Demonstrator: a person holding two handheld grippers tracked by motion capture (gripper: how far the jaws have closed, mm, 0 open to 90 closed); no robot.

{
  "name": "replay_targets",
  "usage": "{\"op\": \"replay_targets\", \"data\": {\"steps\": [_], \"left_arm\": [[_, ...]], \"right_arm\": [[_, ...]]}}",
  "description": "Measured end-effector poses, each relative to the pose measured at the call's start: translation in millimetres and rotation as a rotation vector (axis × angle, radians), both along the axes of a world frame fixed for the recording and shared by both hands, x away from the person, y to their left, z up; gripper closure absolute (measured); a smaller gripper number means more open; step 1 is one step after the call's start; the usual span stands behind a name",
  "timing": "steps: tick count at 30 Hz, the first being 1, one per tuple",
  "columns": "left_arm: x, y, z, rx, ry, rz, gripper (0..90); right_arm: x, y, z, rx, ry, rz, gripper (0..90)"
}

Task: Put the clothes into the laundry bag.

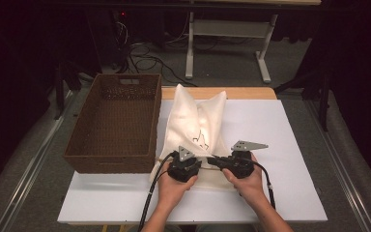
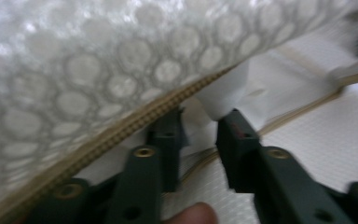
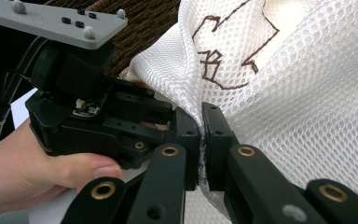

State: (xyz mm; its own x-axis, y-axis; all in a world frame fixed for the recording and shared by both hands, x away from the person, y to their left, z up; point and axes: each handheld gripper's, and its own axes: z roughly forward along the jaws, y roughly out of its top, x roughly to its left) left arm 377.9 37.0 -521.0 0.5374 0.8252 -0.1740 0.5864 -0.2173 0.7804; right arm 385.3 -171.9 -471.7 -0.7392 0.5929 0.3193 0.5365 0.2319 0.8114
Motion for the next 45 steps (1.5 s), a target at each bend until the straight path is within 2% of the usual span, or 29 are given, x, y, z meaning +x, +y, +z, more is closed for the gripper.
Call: {"op": "replay_targets", "data": {"steps": [2, 4, 5, 7, 9, 12, 16, 18, 24, 29, 32, 34, 36, 39, 44, 45], "left_arm": [[1.3, -2.3, -0.3, 0.018, 0.004, 0.027, 82.4], [2.8, -3.4, -0.4, 0.016, 0.012, 0.038, 87.5], [7.3, -5.7, 0.3, 0.014, 0.040, 0.072, 88.9], [14.6, -10.3, 2.8, -0.007, 0.069, 0.106, 89.4], [21.1, -15.4, 3.4, -0.005, 0.079, 0.122, 89.8], [28.9, -20.8, 0.9, -0.030, 0.085, 0.149, 89.9], [27.6, -19.8, 1.2, -0.035, 0.083, 0.141, 89.2], [24.0, -17.2, 2.3, -0.031, 0.083, 0.132, 87.5], [-18.3, 15.8, 10.6, -0.024, 0.028, 0.112, 76.9], [-52.3, 52.4, 23.5, -0.030, -0.035, 0.128, 73.5], [-65.4, 70.8, 29.8, -0.016, -0.046, 0.123, 71.5], [-72.9, 81.9, 31.6, 0.022, -0.061, 0.124, 69.7], [-77.9, 93.6, 31.4, 0.016, -0.046, 0.136, 68.0], [-83.3, 104.1, 29.8, 0.013, -0.043, 0.160, 64.5], [-80.7, 112.5, 23.1, 0.033, -0.018, 0.178, 57.5], [-77.3, 116.2, 18.0, 0.034, 0.005, 0.188, 56.0]], "right_arm": [[-0.2, -0.3, 0.3, 0.000, 0.002, 0.000, 88.2], [-0.1, -0.9, 0.2, 0.000, 0.001, 0.002, 88.2], [-0.1, -1.3, -0.1, 0.004, 0.002, 0.003, 88.3], [-0.3, -1.2, -0.3, 0.004, 0.002, 0.003, 88.2], [-0.7, -1.2, -1.0, 0.002, 0.003, 0.004, 88.3], [-1.0, -1.9, -1.2, -0.002, 0.001, 0.001, 88.3], [-1.4, -2.5, -1.2, -0.015, -0.007, -0.002, 88.3], [-1.8, -2.5, -1.1, -0.020, -0.007, 0.001, 88.2], [-3.6, -1.8, -1.6, -0.024, -0.009, 0.003, 88.1], [-7.1, -1.8, -5.3, -0.047, -0.008, 0.004, 88.1], [-7.7, -0.7, -9.8, -0.079, 0.007, 0.007, 88.0], [-7.9, 0.2, -12.5, -0.095, 0.016, 0.008, 88.0], [-8.5, -0.1, -14.6, -0.114, 0.026, 0.005, 88.0], [-8.7, -3.0, -20.0, -0.134, 0.046, -0.011, 88.1], [-7.7, -1.1, -27.1, -0.159, 0.064, -0.032, 88.1], [-6.6, 2.6, -35.0, -0.215, 0.046, -0.044, 88.1]]}}
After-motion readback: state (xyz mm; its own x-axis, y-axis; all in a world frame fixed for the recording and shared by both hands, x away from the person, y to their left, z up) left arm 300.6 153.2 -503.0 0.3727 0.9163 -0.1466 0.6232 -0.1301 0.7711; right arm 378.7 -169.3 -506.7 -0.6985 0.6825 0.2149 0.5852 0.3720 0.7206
